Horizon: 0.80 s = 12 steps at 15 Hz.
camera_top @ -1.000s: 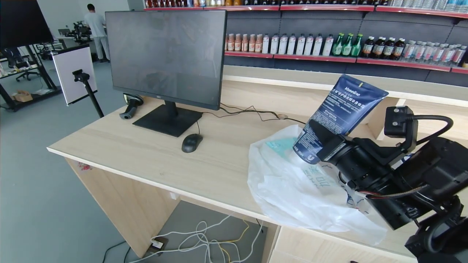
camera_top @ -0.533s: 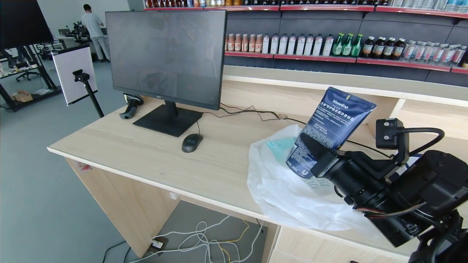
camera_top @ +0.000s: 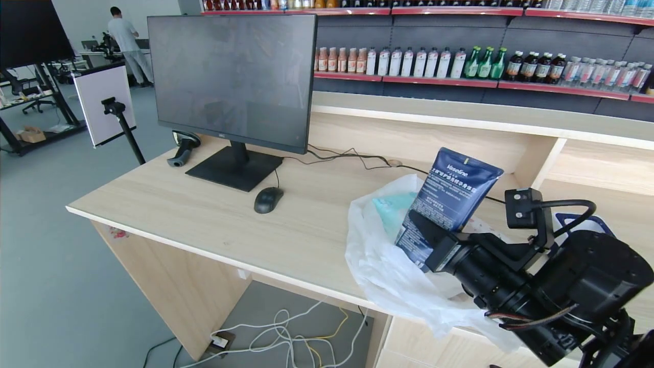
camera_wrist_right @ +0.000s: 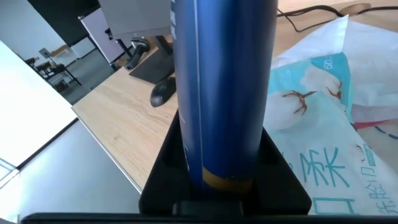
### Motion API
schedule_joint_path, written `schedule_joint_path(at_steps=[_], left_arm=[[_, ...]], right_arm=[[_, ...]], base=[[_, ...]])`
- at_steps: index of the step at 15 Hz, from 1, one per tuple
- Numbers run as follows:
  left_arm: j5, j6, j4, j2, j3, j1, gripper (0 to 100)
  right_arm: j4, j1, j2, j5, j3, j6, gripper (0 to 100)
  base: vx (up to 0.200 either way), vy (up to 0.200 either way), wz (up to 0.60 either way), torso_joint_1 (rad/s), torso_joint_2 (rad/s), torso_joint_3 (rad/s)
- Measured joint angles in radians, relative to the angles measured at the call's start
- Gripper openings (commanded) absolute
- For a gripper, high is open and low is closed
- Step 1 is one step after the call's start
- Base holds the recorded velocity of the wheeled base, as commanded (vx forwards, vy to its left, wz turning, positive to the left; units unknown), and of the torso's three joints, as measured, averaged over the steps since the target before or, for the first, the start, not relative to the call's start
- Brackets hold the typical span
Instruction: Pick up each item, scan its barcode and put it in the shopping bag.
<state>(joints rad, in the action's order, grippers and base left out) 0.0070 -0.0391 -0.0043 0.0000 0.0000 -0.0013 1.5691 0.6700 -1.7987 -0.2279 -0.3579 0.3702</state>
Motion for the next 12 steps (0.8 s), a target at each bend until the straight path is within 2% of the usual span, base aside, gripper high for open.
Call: schedule_joint_path(at_steps=[4, 7, 12], left_arm=[[0.000, -0.001, 0.000, 0.000, 0.000, 0.000, 100], [0.000, 0.000, 0.000, 0.000, 0.000, 0.000, 100], [0.000, -0.001, -0.001, 0.000, 0.000, 0.000, 100]], right_arm=[[0.001, -0.024, -0.024, 0.006, -0.008, -0.034, 0], [0.001, -0.050, -0.041, 0.110, -0.058, -0.154, 0], [0.001, -0.061, -0.055, 0.122, -0.049, -0.160, 0]], base=[[0.000, 0.000, 0.00, 0.000, 0.00, 0.000], [0.000, 0.000, 0.00, 0.000, 0.00, 0.000], [0.000, 0.000, 0.00, 0.000, 0.00, 0.000]])
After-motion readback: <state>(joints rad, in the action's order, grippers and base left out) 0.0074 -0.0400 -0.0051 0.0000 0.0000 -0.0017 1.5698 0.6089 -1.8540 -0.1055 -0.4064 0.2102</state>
